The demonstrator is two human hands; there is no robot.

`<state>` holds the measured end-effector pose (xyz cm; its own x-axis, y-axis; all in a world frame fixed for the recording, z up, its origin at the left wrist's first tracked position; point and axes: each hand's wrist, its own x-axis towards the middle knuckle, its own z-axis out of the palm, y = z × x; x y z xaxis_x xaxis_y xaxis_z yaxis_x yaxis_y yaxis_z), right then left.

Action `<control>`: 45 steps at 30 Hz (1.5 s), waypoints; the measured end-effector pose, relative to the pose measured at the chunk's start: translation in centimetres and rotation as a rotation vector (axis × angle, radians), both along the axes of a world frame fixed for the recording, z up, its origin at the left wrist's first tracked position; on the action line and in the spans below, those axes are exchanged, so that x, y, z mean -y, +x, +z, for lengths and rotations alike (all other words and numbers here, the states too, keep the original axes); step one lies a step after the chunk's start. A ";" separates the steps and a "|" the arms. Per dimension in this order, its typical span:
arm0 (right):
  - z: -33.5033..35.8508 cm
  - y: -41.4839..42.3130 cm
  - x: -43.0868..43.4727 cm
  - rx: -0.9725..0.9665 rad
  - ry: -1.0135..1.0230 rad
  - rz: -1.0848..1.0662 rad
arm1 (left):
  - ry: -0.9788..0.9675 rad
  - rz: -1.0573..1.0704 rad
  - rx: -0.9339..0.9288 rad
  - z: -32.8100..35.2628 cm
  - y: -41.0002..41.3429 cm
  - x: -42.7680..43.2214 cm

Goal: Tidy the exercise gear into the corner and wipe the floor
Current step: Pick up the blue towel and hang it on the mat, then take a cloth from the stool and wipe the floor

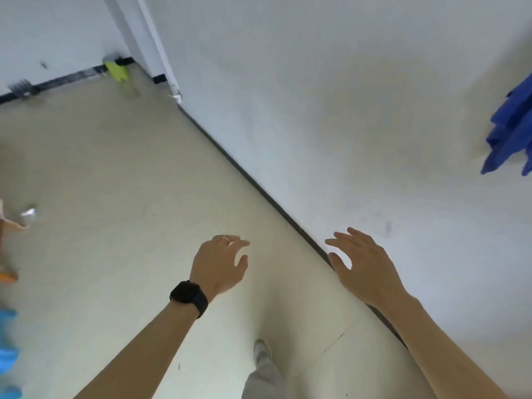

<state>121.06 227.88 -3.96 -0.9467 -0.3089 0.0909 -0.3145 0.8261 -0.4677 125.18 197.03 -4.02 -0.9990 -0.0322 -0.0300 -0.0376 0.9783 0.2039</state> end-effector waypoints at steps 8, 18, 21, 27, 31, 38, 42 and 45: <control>5.3 5.7 22.8 -0.148 0.016 0.606 | -0.049 0.633 -0.097 4.3 20.1 16.4; 8.8 24.2 48.3 -0.152 -0.034 1.056 | -0.078 1.113 -0.134 5.7 47.5 31.3; 7.6 29.9 54.2 -0.135 -0.025 1.136 | -0.079 1.196 -0.096 5.0 54.4 35.3; 4.7 38.9 63.5 -0.056 0.064 1.257 | -0.072 1.342 -0.054 2.9 65.3 42.4; 2.6 42.0 70.6 -0.025 0.142 1.334 | 0.000 1.416 -0.003 0.4 69.1 47.2; -1.5 45.5 86.2 0.008 0.167 1.438 | 0.055 1.506 0.051 -3.6 72.5 58.5; -3.6 47.4 95.3 0.070 0.196 1.492 | 0.098 1.582 0.100 -4.9 74.0 65.6; -4.3 49.4 101.6 0.105 0.230 1.532 | 0.152 1.655 0.154 -5.3 75.8 70.2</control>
